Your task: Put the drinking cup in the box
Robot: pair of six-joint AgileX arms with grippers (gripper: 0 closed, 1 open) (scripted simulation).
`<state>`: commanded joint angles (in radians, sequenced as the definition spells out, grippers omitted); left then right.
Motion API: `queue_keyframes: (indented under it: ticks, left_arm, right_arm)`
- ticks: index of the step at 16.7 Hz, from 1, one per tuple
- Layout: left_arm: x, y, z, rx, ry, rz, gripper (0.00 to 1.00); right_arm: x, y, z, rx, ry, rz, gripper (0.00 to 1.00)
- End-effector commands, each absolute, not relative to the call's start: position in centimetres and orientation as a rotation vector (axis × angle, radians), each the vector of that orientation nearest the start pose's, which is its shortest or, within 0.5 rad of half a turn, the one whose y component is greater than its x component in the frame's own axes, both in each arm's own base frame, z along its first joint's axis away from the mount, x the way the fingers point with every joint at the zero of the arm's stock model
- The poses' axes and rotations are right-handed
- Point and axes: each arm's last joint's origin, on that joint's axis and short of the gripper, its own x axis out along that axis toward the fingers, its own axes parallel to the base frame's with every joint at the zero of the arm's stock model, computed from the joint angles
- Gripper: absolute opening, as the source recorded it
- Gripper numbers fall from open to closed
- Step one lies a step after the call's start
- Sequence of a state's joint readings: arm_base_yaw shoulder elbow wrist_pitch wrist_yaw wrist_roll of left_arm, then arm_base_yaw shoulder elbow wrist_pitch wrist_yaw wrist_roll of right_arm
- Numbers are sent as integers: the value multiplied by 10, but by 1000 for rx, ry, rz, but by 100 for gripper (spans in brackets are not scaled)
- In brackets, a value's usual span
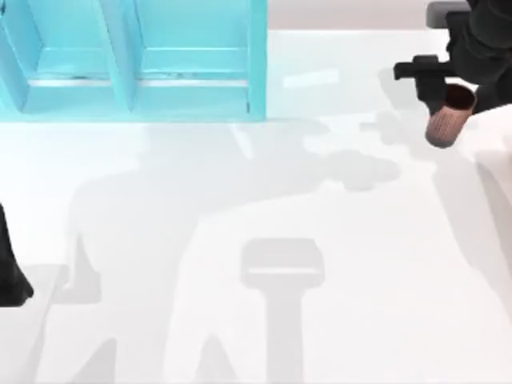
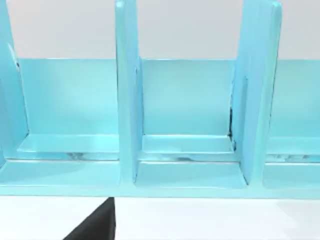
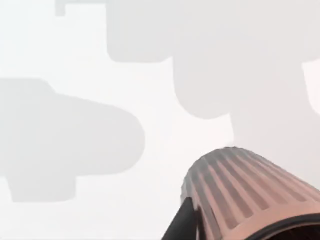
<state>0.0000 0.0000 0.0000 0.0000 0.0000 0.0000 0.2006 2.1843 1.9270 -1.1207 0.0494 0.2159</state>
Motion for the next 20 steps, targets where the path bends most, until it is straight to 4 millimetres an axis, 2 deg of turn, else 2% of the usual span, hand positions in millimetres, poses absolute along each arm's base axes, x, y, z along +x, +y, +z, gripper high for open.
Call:
queue_keyframes:
  ticks: [2,5,7,10,12,15,20]
  left_arm:
    - [106,-1,160,0,0,0,100]
    - [106,-1,160,0,0,0,100]
    - [106,-1,160,0,0,0,100]
    - [106,-1,160,0,0,0,100]
    - [106,-1,160,0,0,0,100]
    - [106,-1,160,0,0,0,100]
    - [106,-1,160,0,0,0,100]
  right_arm:
    - [432,52,227,1,1375,-11,0]
    - [412,8,244,-1,1373,-11,0]
    - [397,-28,255,-4,1365,-12,0]
    - [352,-91,273,-17,1352,-27,0]
    - [317,-120,281,-25,1352,-35,0]
    - [284,-140,287,-24,1348,-34,0]
    - [277,-144,288,-23,1346,-33,0]
